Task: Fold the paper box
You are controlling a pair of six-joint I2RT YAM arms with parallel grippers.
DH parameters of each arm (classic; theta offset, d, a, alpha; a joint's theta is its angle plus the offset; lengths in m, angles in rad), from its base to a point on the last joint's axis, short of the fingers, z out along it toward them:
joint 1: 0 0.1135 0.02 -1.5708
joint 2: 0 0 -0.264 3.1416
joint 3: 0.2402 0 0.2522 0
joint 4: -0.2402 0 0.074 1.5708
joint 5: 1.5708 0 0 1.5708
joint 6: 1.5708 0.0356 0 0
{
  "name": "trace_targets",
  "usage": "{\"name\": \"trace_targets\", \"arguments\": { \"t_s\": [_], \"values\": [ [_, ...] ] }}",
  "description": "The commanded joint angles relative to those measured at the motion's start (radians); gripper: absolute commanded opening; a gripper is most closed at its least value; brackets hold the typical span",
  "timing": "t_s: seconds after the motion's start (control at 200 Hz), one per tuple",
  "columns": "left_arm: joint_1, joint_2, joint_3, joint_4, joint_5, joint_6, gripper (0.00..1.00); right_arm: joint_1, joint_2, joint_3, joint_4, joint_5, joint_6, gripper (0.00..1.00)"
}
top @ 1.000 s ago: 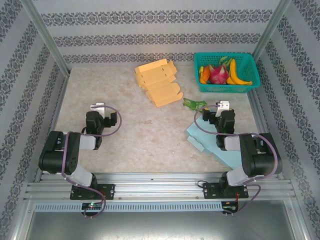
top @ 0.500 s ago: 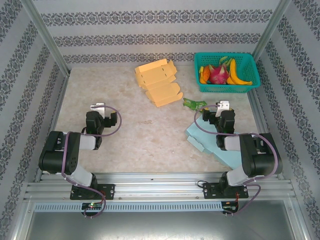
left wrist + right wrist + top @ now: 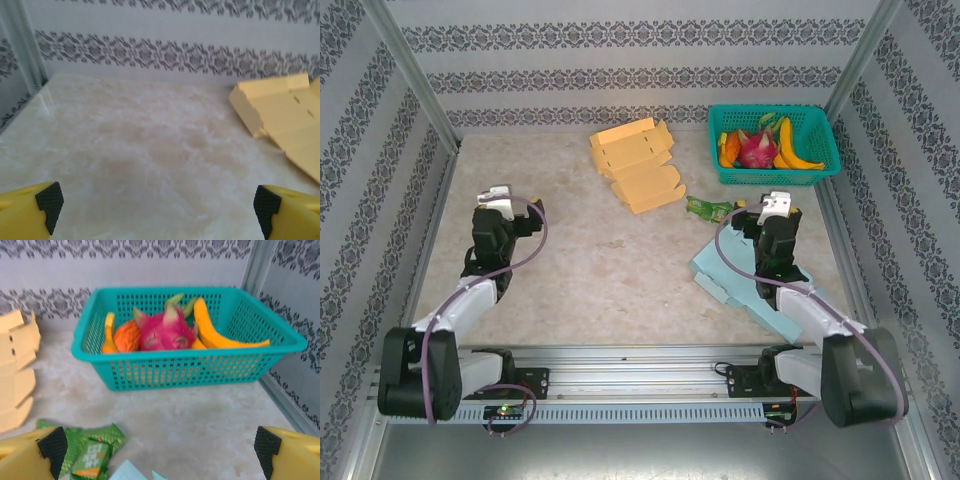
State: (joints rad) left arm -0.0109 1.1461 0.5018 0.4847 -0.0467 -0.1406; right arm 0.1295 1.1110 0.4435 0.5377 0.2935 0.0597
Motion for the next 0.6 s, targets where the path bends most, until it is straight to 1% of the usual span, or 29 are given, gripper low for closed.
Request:
{"name": "trace_targets", "arguments": {
  "t_s": [0.0,0.035,0.125,0.225,0.33,0.44,0.53,0.595],
  "values": [
    [0.013,-0.063,-0.030,-0.118,-0.122,-0.248,1.00,0.017,-0.058,0.053,-0.158,-0.027,0.065,0.98],
    [0.014,-0.086,-0.012,-0.172,-0.108,-0.311,1.00,0.018,-0.068,0.069,-0.189,-0.038,0.081,0.98],
    [0.013,-0.117,0.041,-0.294,0.015,-0.404,1.00,0.019,-0.080,0.127,-0.296,-0.101,0.119,0.98],
    [0.000,-0.114,0.063,-0.340,0.121,-0.483,1.00,0.032,-0.076,0.190,-0.384,-0.171,0.164,0.98],
    [-0.052,-0.060,0.128,-0.423,0.130,-0.536,1.00,0.069,-0.060,0.243,-0.453,-0.208,0.187,0.98],
    [-0.130,0.040,0.236,-0.476,0.085,-0.559,1.00,0.114,-0.054,0.285,-0.517,-0.243,0.201,0.98],
    [-0.183,0.166,0.354,-0.495,0.044,-0.566,1.00,0.146,-0.060,0.292,-0.546,-0.272,0.240,0.98],
    [-0.204,0.276,0.460,-0.508,0.033,-0.556,1.00,0.164,-0.070,0.281,-0.562,-0.300,0.273,0.98]
  ]
}}
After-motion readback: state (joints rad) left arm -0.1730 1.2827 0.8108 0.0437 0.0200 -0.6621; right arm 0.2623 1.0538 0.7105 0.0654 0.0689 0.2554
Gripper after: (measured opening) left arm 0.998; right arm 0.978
